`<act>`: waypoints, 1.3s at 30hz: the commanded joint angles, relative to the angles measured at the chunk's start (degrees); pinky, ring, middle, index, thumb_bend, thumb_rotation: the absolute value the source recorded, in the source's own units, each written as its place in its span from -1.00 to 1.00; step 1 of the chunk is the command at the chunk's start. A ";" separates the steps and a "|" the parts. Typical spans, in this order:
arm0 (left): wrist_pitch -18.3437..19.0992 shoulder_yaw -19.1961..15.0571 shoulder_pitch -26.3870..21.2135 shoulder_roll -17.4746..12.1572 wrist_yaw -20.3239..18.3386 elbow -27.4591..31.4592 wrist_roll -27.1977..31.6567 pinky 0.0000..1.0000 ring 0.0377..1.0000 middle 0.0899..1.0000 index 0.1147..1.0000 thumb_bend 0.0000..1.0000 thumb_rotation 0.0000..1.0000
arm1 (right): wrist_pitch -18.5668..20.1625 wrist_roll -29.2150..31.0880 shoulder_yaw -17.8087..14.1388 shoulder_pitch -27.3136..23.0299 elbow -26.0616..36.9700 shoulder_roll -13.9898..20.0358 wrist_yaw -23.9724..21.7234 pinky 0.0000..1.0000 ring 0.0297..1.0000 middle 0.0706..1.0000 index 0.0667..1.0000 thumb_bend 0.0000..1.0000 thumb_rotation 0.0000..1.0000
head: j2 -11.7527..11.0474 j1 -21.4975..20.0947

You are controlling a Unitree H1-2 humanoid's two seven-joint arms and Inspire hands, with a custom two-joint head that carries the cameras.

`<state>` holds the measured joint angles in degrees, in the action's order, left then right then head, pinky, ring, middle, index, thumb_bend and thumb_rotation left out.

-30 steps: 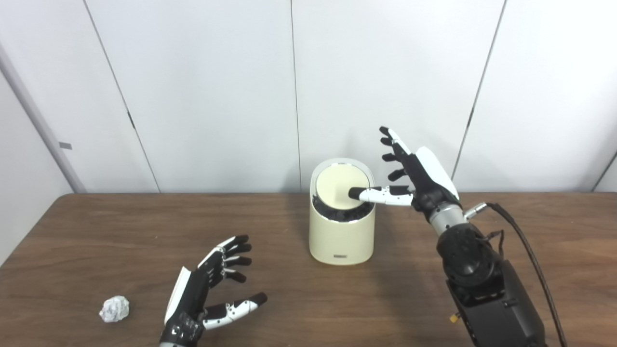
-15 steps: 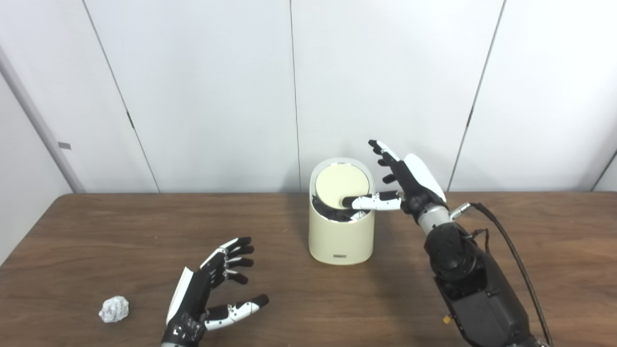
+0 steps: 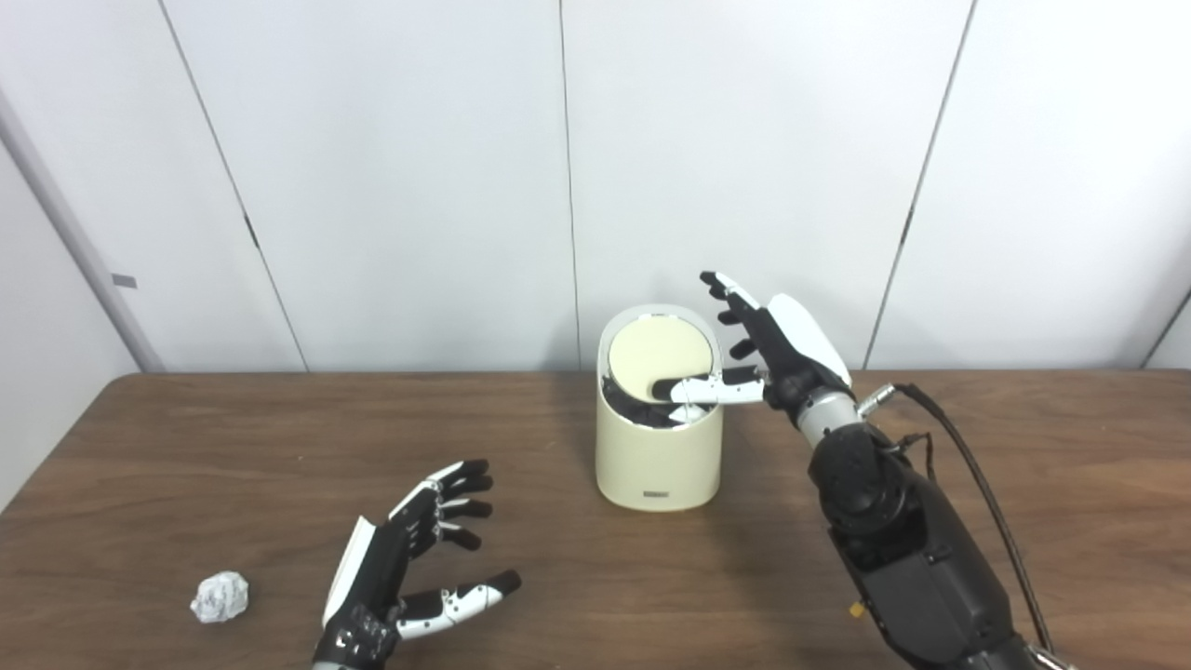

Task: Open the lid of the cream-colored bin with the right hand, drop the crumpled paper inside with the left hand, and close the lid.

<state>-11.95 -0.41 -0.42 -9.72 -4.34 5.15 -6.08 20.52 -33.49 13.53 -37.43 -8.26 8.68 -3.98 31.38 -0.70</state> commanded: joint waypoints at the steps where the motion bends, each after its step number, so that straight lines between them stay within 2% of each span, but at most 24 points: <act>1: -1.60 0.02 -0.70 -0.15 0.26 1.73 0.09 0.16 0.40 0.55 0.60 0.41 -1.00 | -0.33 -1.00 0.11 -3.93 1.11 -0.05 0.95 0.33 0.70 0.83 0.84 0.52 -0.14 | 0.16 -0.03; 16: -1.58 0.05 -0.09 -0.37 0.17 2.52 -0.50 0.15 0.38 0.55 0.59 0.40 -1.00 | 2.91 -3.73 1.54 -5.89 -1.64 0.03 0.82 0.29 0.67 0.80 0.82 0.41 -0.11 | 1.02 0.00; 17: -1.57 0.04 -0.06 -0.38 0.19 2.57 -0.53 0.16 0.38 0.55 0.59 0.40 -1.00 | 3.18 -4.04 1.75 -5.90 -1.54 0.10 0.80 0.28 0.66 0.80 0.81 0.41 -0.17 | 1.02 0.00; 18: -1.40 0.04 -0.04 -0.39 0.16 2.66 -0.51 0.16 0.38 0.54 0.59 0.40 -1.00 | 3.36 -4.28 1.92 -5.88 -1.47 0.16 0.83 0.27 0.65 0.80 0.81 0.42 -0.33 | 1.02 0.00; 21: -1.20 0.04 0.04 -0.49 -0.11 2.78 -0.12 0.16 0.39 0.54 0.60 0.40 -1.00 | 4.11 -4.87 2.30 -5.77 -1.23 0.32 0.72 0.24 0.62 0.79 0.78 0.50 -0.63 | 1.15 0.00; 23: -1.11 -0.02 0.07 -0.52 -0.23 2.87 -0.01 0.16 0.39 0.55 0.60 0.39 -1.00 | 4.23 -4.86 2.45 -5.65 -1.10 0.44 0.68 0.23 0.61 0.79 0.77 0.55 -0.72 | 1.28 0.06; 29: -0.98 -0.18 0.11 -0.50 -0.44 2.77 0.35 0.15 0.40 0.55 0.60 0.40 -1.00 | 3.44 -5.84 3.90 -5.25 -0.66 1.68 0.47 0.23 0.63 0.79 0.76 0.74 -0.86 | 1.35 0.08; 39: -0.75 -0.10 0.00 -0.33 -0.44 2.63 0.39 0.16 0.41 0.55 0.59 0.39 -1.00 | 2.81 -7.39 5.52 -4.90 0.13 3.22 1.18 0.24 0.67 0.81 0.74 0.77 -0.95 | 1.41 0.11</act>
<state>-11.87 -0.34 0.67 -9.73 -4.95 5.76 -6.19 23.24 -38.92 18.89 -42.03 -8.23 10.58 -2.98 32.70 -0.53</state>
